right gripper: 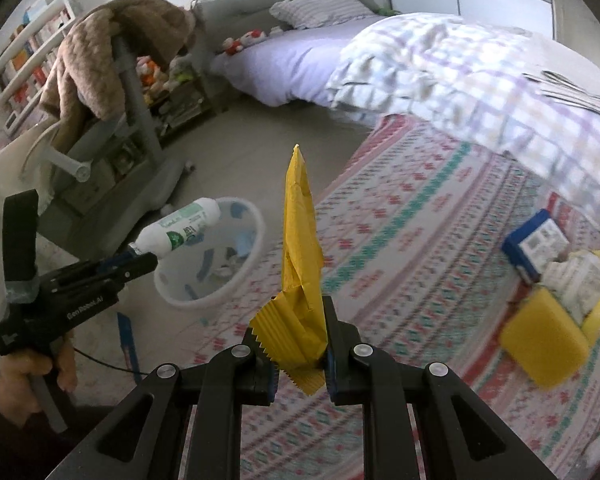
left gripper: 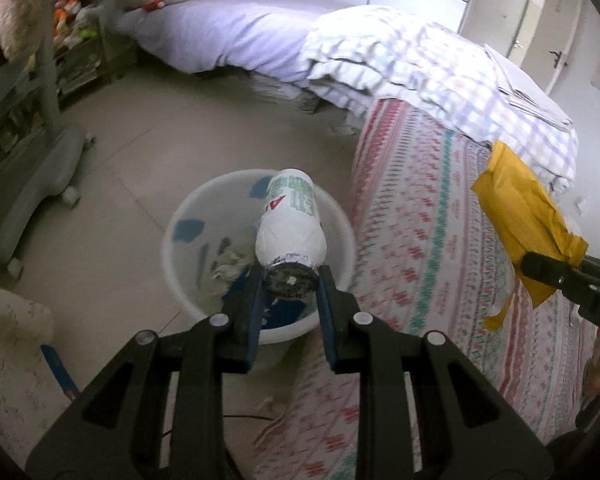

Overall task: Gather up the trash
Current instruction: 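Carry the white bottle and yellow package to the wastebasket and release both, then grasp the yellow sponge with the left gripper while the right gripper grasps a white bottle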

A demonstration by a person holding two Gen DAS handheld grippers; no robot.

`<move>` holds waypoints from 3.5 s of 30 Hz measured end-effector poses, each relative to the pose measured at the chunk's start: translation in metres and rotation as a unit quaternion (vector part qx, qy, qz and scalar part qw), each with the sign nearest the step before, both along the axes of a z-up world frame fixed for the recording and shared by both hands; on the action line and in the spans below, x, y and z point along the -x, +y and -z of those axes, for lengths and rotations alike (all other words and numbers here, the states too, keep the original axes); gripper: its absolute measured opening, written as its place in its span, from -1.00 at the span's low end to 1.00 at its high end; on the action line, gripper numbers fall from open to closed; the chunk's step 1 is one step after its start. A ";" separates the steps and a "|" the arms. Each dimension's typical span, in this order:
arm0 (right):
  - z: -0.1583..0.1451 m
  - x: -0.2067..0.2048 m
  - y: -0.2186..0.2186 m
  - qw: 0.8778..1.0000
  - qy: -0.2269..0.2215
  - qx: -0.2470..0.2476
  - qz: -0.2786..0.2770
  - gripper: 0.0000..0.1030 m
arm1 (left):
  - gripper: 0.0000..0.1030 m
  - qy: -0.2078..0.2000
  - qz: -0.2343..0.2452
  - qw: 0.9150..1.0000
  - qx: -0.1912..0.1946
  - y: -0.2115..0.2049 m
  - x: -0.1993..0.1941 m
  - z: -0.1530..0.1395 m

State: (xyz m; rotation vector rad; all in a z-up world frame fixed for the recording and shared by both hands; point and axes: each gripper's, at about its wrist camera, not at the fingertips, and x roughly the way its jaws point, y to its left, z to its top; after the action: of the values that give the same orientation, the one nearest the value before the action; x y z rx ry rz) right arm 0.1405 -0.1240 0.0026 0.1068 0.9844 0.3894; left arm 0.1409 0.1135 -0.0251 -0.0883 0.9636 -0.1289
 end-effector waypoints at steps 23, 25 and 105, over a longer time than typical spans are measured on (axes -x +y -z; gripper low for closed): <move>0.042 -0.037 0.103 0.998 0.039 -0.006 -0.049 -0.62 | 0.68 0.046 -0.083 0.995 -0.019 0.062 0.006 0.014; 0.044 -0.040 0.107 0.998 0.040 -0.008 -0.050 -0.62 | 0.68 0.049 -0.084 0.995 -0.020 0.065 0.007 0.016; 0.049 0.106 -0.326 0.912 0.095 0.064 0.394 0.50 | 0.94 0.009 0.153 0.987 -0.037 -0.274 0.005 0.020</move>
State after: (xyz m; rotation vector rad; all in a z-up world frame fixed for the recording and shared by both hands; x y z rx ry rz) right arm 0.0346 -0.4495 -0.0466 0.4134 1.0699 -0.4361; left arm 0.1358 -0.1608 -0.0449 0.1293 0.9949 -0.3755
